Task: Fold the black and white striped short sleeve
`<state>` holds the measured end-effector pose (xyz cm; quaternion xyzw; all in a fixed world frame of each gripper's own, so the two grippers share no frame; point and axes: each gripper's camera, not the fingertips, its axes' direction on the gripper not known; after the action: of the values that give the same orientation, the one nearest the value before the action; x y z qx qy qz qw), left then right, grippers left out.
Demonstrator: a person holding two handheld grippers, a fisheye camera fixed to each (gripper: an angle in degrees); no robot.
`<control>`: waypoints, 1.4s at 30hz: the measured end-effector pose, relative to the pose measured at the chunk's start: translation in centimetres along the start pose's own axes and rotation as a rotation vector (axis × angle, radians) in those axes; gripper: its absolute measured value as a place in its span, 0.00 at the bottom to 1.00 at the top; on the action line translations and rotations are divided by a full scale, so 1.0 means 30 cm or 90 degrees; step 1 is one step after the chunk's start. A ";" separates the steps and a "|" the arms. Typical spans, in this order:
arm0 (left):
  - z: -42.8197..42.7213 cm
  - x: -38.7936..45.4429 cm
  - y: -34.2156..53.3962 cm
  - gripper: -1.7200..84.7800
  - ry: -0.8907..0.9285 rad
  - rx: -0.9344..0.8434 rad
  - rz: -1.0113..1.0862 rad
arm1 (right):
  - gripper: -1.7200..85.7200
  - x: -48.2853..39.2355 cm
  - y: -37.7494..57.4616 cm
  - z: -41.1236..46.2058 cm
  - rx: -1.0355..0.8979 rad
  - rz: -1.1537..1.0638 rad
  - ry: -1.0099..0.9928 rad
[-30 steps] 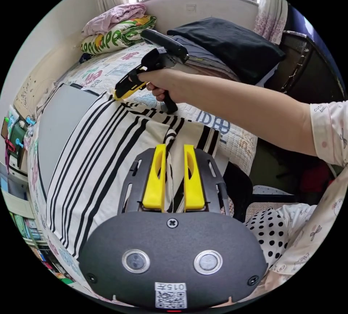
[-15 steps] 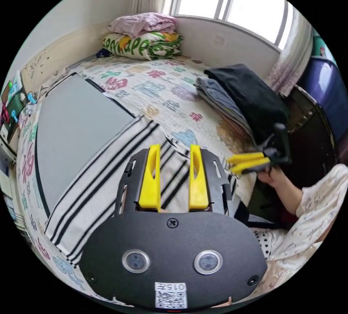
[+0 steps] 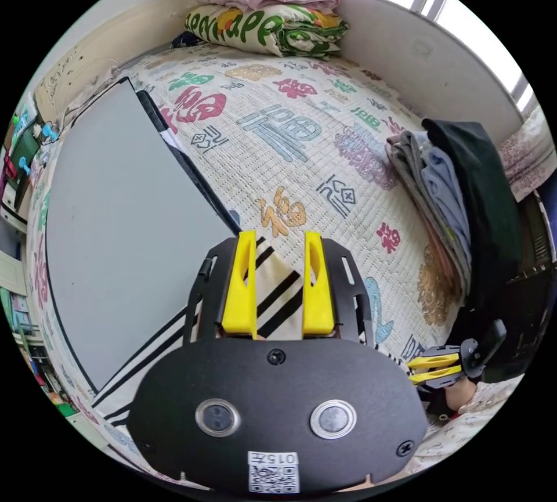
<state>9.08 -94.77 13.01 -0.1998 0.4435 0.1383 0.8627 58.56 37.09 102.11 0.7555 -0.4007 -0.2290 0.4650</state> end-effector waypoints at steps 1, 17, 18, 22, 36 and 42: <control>0.013 0.003 -0.001 0.15 -0.014 -0.007 0.001 | 0.07 0.023 0.009 0.010 0.005 0.002 0.000; 0.028 0.037 0.150 0.03 -0.073 0.100 0.035 | 0.02 0.411 0.124 0.072 0.111 -0.003 0.088; -0.017 0.013 0.156 0.02 -0.049 0.134 0.020 | 0.02 0.430 0.119 0.058 0.122 -0.004 0.100; -0.211 -0.087 0.194 0.02 0.030 0.250 -0.037 | 0.02 0.507 0.072 -0.097 0.224 -0.029 0.139; -0.418 -0.883 1.478 0.01 0.060 0.415 -0.190 | 0.02 0.163 0.344 0.582 -0.063 -0.361 -0.183; -0.050 -1.149 1.916 0.03 0.001 0.324 -0.387 | 0.02 0.247 0.534 1.045 -0.228 -0.363 -0.093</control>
<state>-35.46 -46.90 27.74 -0.1017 0.3848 -0.2380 0.8859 34.01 10.80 102.00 0.7249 -0.1589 -0.4699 0.4779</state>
